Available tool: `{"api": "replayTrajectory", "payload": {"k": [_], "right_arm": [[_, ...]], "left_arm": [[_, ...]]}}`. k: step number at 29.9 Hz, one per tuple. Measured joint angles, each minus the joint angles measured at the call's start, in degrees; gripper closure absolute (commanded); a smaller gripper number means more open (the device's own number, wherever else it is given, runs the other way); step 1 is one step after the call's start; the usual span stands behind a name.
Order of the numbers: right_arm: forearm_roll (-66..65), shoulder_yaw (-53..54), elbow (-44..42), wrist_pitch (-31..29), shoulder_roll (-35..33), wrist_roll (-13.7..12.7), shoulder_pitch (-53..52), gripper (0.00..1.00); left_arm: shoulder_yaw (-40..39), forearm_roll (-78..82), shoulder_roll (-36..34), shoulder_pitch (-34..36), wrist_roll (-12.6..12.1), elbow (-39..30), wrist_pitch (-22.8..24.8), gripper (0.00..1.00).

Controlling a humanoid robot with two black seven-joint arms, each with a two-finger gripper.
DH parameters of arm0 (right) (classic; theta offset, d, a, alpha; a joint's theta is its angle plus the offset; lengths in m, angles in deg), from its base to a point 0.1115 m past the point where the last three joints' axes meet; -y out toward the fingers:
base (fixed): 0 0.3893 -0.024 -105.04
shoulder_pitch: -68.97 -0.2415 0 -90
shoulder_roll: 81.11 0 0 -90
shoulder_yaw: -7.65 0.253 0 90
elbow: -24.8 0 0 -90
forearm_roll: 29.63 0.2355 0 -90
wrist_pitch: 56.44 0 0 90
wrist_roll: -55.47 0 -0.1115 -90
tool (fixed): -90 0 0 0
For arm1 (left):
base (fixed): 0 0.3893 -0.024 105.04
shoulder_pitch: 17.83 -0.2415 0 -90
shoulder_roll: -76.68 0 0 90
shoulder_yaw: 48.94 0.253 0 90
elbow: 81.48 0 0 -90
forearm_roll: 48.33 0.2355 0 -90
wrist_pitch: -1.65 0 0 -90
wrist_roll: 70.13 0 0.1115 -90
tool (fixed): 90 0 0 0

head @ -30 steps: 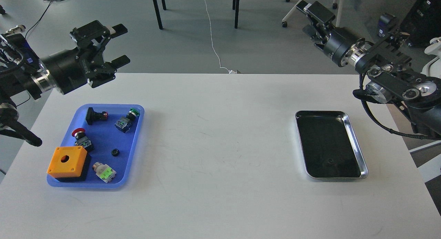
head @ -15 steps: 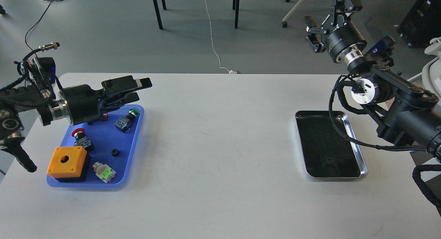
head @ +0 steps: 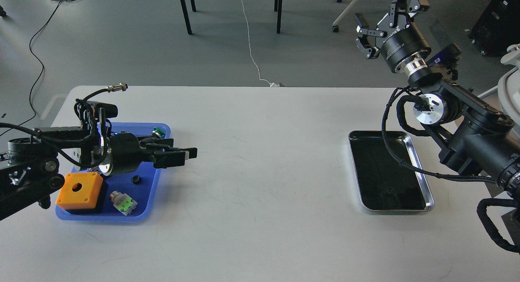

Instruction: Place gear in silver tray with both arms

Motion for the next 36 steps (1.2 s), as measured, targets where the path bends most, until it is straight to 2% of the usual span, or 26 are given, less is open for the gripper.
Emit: {"api": "replayTrajectory", "payload": {"k": [3, 6, 8, 13, 20, 28, 36], "right_arm": [[0.33, 0.26, 0.23, -0.91, 0.0, 0.0, 1.59, 0.02], [0.38, 0.31, 0.65, -1.35, 0.01, 0.0, 2.82, 0.02], [0.39, 0.31, 1.13, -1.42, 0.02, 0.0, 3.36, 0.02], [0.4, 0.31, 1.78, -1.43, 0.02, 0.0, 3.94, 0.02], [0.4, 0.31, 2.05, -1.48, 0.07, 0.0, 4.05, 0.02], [0.4, 0.31, 2.95, -1.44, 0.02, 0.0, 4.41, 0.02], [0.38, 0.29, 3.29, -1.43, -0.05, 0.0, 4.83, 0.02]], "left_arm": [[0.76, 7.89, 0.3, -0.07, 0.02, 0.88, -1.68, 0.04], [1.35, 13.82, 1.08, -0.1, 0.47, 3.8, -2.39, 0.09], [1.85, 16.69, 1.8, -0.1, 1.6, 6.05, -3.08, 0.14], [5.19, 22.06, 2.16, -0.1, 4.45, 10.83, -6.64, 0.17], [6.57, 23.06, 1.46, 0.23, 5.72, 10.96, -8.14, 0.26], [6.57, 29.14, -2.15, 0.94, 8.8, 10.6, -8.23, 0.26], [6.65, 30.21, -3.1, 2.06, 9.9, 11.44, -8.27, 0.29]]}}
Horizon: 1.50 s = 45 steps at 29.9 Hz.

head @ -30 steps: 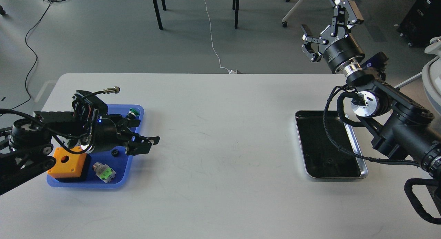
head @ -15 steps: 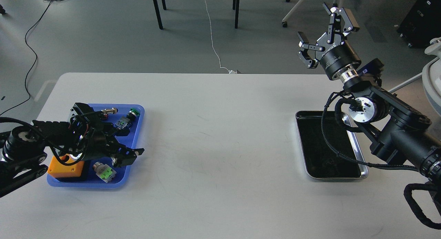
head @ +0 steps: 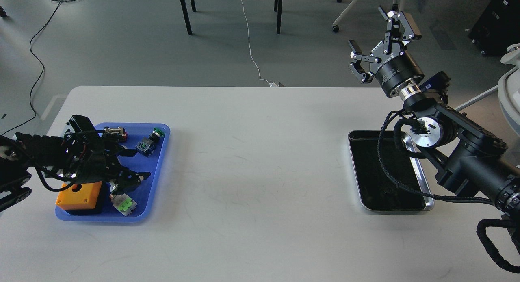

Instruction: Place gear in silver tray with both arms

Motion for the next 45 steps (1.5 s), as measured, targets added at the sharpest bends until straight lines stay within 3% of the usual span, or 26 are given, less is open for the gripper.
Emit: {"api": "replayTrajectory", "payload": {"k": [4, 45], "right_arm": [[-0.03, 0.0, 0.27, 0.0, 0.0, 0.0, 0.0, 0.02], [-0.07, -0.08, 0.66, 0.05, 0.04, 0.0, 0.01, 0.02]], "left_arm": [[0.09, 0.0, 0.11, -0.03, 0.17, 0.81, 0.0, 0.34], [4.31, 0.0, 3.63, -0.25, 0.68, 7.62, -2.59, 0.42]]}}
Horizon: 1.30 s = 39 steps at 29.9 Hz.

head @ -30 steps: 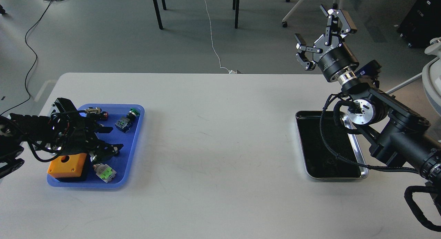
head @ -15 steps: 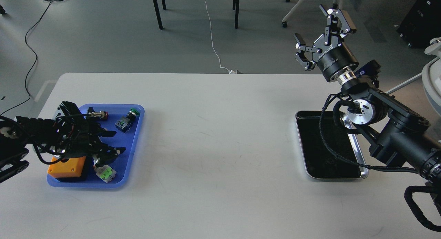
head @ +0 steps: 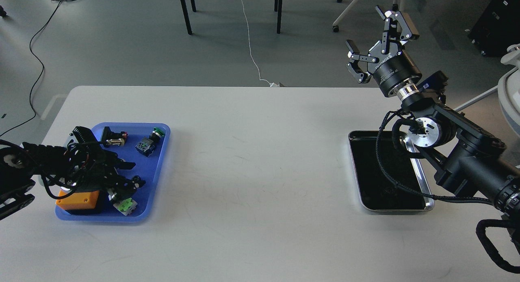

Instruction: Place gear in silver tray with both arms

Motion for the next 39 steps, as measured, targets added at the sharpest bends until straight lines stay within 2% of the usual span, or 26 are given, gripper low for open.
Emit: {"api": "replayTrajectory", "payload": {"k": [21, 27, 29, 39], "right_arm": [[0.0, 0.0, 0.08, -0.01, 0.0, 0.0, 0.0, 0.02], [0.0, 0.0, 0.08, -0.04, 0.05, 0.0, 0.0, 0.02], [0.0, 0.0, 0.08, -0.05, 0.08, 0.0, 0.0, 0.02], [0.0, -0.08, 0.08, 0.02, 0.01, 0.0, 0.0, 0.02]], "left_arm": [[1.51, 0.0, 1.49, 0.13, 0.0, 2.86, -1.0, 0.44], [1.51, 0.0, 1.5, 0.2, -0.01, 2.89, -1.0, 0.48], [1.51, 0.0, 1.5, 0.2, -0.01, 2.89, -1.0, 0.52], [1.68, 0.0, 1.92, 0.16, -0.01, 3.67, -1.0, 0.53]]}}
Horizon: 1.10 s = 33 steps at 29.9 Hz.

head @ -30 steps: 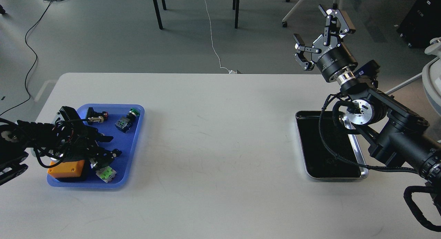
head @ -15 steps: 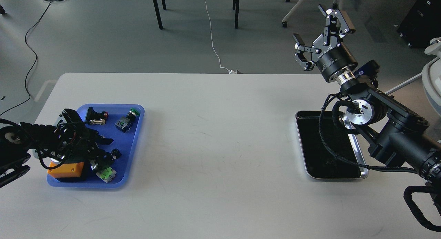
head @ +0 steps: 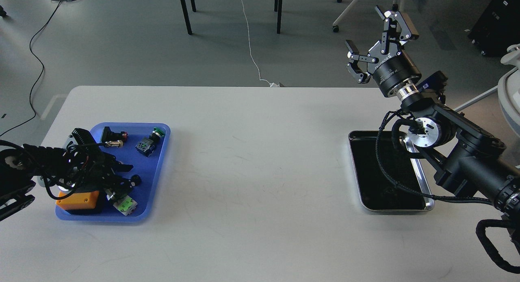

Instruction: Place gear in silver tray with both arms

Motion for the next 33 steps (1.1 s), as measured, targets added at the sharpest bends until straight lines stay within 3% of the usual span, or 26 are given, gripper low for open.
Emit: {"api": "replayTrajectory", "payload": {"k": [33], "right_arm": [[0.0, -0.01, 0.09, 0.01, -0.02, 0.0, 0.0, 0.02]], "left_arm": [[0.0, 0.0, 0.2, -0.15, 0.01, 0.01, 0.18, 0.74]]}}
